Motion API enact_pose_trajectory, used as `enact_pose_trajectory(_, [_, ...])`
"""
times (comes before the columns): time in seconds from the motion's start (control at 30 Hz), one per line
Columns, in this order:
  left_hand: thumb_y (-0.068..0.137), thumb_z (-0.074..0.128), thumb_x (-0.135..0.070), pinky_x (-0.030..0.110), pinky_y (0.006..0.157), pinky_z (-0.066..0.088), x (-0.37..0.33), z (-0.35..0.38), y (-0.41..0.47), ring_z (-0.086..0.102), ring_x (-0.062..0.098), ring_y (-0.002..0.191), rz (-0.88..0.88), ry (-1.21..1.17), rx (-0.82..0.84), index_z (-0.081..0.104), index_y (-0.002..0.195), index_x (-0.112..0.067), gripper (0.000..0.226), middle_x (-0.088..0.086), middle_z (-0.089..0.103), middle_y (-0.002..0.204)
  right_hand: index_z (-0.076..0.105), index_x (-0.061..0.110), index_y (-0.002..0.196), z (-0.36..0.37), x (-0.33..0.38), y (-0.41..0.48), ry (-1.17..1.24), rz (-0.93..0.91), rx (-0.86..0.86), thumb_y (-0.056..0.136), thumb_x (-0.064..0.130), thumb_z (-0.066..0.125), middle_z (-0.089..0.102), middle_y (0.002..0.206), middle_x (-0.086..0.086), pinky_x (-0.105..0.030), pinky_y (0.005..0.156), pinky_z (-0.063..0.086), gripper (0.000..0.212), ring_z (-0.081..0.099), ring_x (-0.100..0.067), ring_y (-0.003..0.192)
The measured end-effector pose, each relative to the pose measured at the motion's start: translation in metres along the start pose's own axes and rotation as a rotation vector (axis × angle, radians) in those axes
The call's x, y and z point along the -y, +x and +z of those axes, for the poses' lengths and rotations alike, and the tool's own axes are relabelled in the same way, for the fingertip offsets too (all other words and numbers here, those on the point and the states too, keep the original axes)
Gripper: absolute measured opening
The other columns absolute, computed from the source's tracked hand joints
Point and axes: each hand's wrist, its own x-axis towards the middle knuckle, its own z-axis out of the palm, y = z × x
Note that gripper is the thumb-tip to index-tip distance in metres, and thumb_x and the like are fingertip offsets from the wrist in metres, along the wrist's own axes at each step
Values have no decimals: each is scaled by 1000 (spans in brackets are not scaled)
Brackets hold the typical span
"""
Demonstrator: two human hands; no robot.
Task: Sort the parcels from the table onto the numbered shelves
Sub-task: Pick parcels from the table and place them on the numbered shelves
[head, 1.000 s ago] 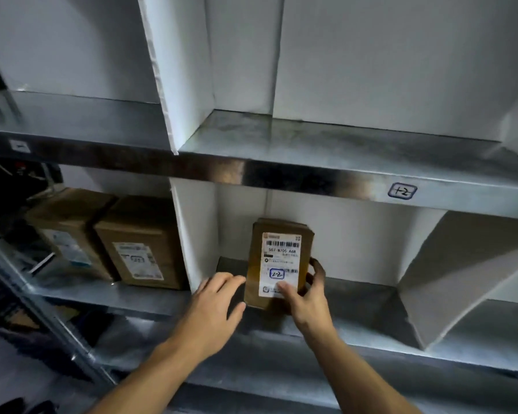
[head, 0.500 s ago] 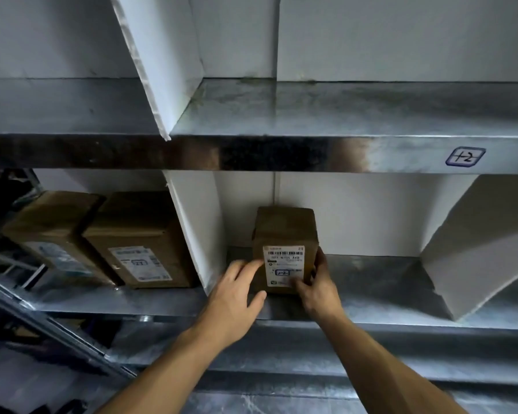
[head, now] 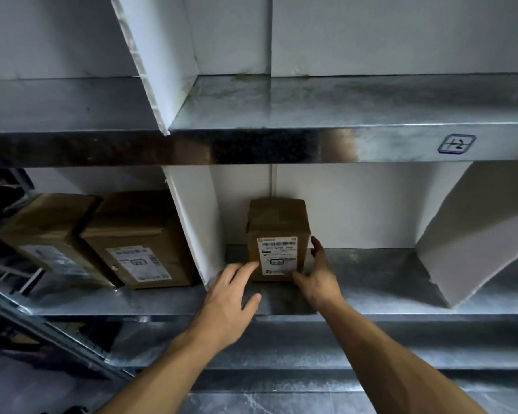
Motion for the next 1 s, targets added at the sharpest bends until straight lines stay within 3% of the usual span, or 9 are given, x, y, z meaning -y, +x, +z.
enact_pose_trajectory(0.17, [97, 52, -36, 33, 113, 32, -19, 7, -4, 34, 12, 133, 44, -10, 29, 27, 149, -35, 58, -13, 31, 144, 32, 28, 152, -30, -16, -33, -258, -72, -40, 95, 37, 65, 40, 154, -6, -39, 111, 39, 67, 44, -27, 138])
enact_pose_trajectory(0.33, [98, 52, -32, 31, 113, 27, -67, 27, 1, 31, 14, 136, 146, -3, 43, 31, 148, -28, 55, -7, 33, 146, 49, 21, 141, -88, -46, -73, -695, -271, -67, 98, 44, 54, 52, 138, -7, -39, 100, 45, 49, 52, -29, 123])
enact_pose_trajectory(0.43, [98, 51, -34, 33, 113, 30, -113, 51, 7, 35, 15, 132, 251, 21, 77, 31, 148, -29, 54, -7, 35, 143, 55, 20, 131, -139, -69, -102, -833, -297, -162, 97, 46, 53, 57, 129, -6, -40, 97, 46, 43, 56, -31, 118])
enact_pose_trajectory(0.53, [96, 53, -34, 28, 108, 28, -170, 79, 12, 39, 18, 126, 401, 43, 107, 36, 147, -25, 54, -3, 40, 138, 56, 21, 122, -193, -94, -134, -933, -256, -263, 95, 48, 50, 59, 121, -4, -40, 91, 47, 39, 59, -32, 111])
enact_pose_trajectory(0.63, [94, 57, -30, 26, 105, 28, -241, 108, 8, 42, 20, 119, 531, 22, 131, 41, 144, -21, 53, 0, 44, 134, 52, 20, 130, -253, -121, -170, -975, -167, -302, 96, 47, 47, 56, 128, -7, -40, 96, 44, 43, 55, -32, 118])
enact_pose_trajectory(0.83, [93, 58, -33, 38, 105, 38, -391, 178, -20, 46, 23, 117, 774, -16, 181, 42, 141, -23, 52, -1, 47, 133, 42, 25, 140, -379, -184, -257, -1018, 54, -484, 95, 51, 48, 50, 137, -6, -42, 103, 42, 52, 45, -30, 130])
enact_pose_trajectory(1.0, [92, 57, -37, 41, 103, 40, -505, 234, -50, 46, 26, 120, 895, 6, 219, 39, 143, -27, 55, 0, 45, 136, 40, 29, 137, -464, -236, -335, -1035, 239, -614, 93, 58, 44, 50, 131, -4, -44, 99, 44, 53, 46, -27, 126])
